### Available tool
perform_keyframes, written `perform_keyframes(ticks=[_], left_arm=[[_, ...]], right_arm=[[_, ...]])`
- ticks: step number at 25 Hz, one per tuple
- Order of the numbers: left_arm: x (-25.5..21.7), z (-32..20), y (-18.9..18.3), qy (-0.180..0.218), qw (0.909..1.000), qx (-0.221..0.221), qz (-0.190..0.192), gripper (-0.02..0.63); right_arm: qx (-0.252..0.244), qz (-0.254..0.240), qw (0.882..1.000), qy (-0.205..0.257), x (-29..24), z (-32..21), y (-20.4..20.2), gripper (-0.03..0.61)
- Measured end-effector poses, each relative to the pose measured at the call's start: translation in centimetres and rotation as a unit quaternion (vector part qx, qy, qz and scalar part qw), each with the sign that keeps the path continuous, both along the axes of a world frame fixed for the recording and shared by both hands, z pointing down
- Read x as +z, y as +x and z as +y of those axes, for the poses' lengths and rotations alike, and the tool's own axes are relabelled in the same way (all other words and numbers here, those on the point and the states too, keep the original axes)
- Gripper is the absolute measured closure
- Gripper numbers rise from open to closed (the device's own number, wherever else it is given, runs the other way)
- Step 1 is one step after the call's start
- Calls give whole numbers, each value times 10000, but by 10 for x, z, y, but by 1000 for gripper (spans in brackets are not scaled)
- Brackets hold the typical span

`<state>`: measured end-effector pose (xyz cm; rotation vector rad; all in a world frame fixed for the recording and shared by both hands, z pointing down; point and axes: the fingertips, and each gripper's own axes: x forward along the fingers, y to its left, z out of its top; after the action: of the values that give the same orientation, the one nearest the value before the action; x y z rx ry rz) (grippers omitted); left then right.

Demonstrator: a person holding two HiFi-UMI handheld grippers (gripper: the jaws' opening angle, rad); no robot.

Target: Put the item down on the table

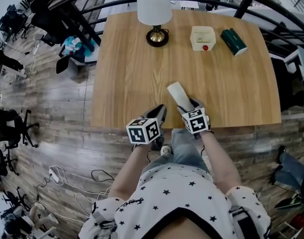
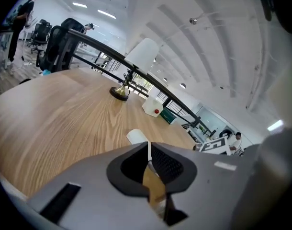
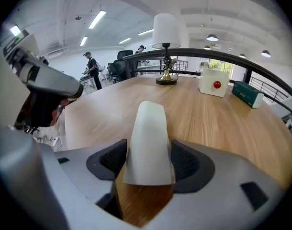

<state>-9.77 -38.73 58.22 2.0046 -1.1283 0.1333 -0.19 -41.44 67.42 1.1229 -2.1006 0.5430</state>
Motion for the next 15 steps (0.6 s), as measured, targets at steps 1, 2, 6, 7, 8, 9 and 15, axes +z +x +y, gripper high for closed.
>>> perform_keyframes(ticks=[1, 2, 6, 7, 8, 9, 15], left_arm=[[-2, 6, -3, 74, 9999, 8, -79, 586], [-4, 13, -5, 147, 9998, 26, -150, 592], [-8, 42, -14, 346, 9987, 96, -365, 601], [-9, 49, -16, 378, 9984, 95, -410, 601], [-9, 56, -18, 407, 9981, 89, -452, 601], [-10, 63, -19, 431, 9978, 84, -489, 601], [-16, 105, -13, 571, 9961, 94, -664, 603]], right_arm=[[126, -70, 9999, 30, -3, 2, 2, 296], [238, -129, 9996, 67, -7, 5, 4, 296], [456, -354, 9980, 265, -25, 29, 0, 299], [480, -439, 9974, 302, -30, 37, -3, 302], [504, -537, 9967, 335, -36, 45, -7, 308], [531, -643, 9958, 372, -42, 53, -10, 311], [617, -1235, 9880, 689, -84, 100, -16, 398]])
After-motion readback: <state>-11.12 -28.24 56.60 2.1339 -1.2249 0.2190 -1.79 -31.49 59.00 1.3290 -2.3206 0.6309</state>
